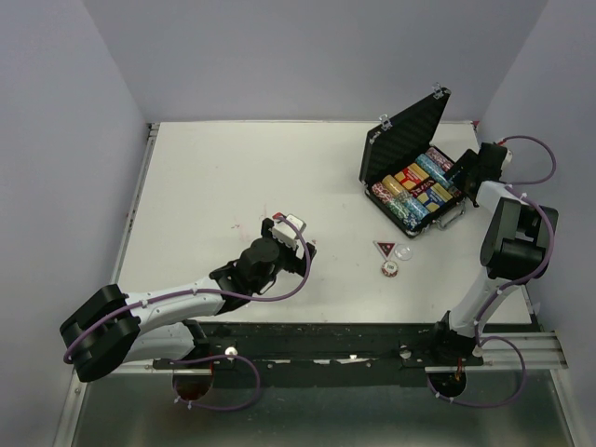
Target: Pack up texas hold em set
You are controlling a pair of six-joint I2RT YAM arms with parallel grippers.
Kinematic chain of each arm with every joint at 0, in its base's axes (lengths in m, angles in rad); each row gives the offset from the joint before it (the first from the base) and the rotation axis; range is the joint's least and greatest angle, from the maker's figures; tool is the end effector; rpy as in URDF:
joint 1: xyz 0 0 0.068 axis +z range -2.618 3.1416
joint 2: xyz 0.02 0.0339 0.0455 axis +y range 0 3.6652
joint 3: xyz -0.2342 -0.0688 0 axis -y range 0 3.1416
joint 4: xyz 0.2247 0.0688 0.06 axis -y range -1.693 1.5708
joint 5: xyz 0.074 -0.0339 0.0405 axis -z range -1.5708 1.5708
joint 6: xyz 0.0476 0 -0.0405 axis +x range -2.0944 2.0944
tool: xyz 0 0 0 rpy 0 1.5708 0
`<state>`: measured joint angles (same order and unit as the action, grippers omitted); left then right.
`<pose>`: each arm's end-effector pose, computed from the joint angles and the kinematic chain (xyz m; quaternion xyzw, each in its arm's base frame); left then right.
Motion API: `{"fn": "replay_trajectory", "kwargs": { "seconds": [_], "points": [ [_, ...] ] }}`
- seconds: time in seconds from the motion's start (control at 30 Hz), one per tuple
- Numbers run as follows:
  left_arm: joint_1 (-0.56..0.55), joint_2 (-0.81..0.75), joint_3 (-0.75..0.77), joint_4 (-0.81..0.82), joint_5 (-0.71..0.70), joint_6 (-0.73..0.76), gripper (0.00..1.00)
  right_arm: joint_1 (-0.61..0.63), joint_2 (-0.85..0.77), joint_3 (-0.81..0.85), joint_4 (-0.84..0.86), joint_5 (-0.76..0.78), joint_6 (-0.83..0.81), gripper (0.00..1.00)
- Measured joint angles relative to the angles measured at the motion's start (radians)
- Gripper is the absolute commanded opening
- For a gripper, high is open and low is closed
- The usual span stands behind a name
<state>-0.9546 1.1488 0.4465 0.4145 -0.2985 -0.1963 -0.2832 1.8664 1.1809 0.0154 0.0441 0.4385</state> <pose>0.1553 -0.1951 0.1939 0.2106 0.7690 -0.2221 0.5613 0.3791 -0.1125 0.1662 0.3268 0.8387 0.0140 0.4354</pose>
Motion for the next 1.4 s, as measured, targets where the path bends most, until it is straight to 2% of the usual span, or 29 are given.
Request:
{"fn": "replay_trajectory", "kwargs": {
  "seconds": [1.4],
  "points": [
    [0.000,0.015,0.002,0.000,0.000,0.000,0.99,0.021,0.021,0.022,0.046,-0.114,-0.012,0.77]
  ]
}}
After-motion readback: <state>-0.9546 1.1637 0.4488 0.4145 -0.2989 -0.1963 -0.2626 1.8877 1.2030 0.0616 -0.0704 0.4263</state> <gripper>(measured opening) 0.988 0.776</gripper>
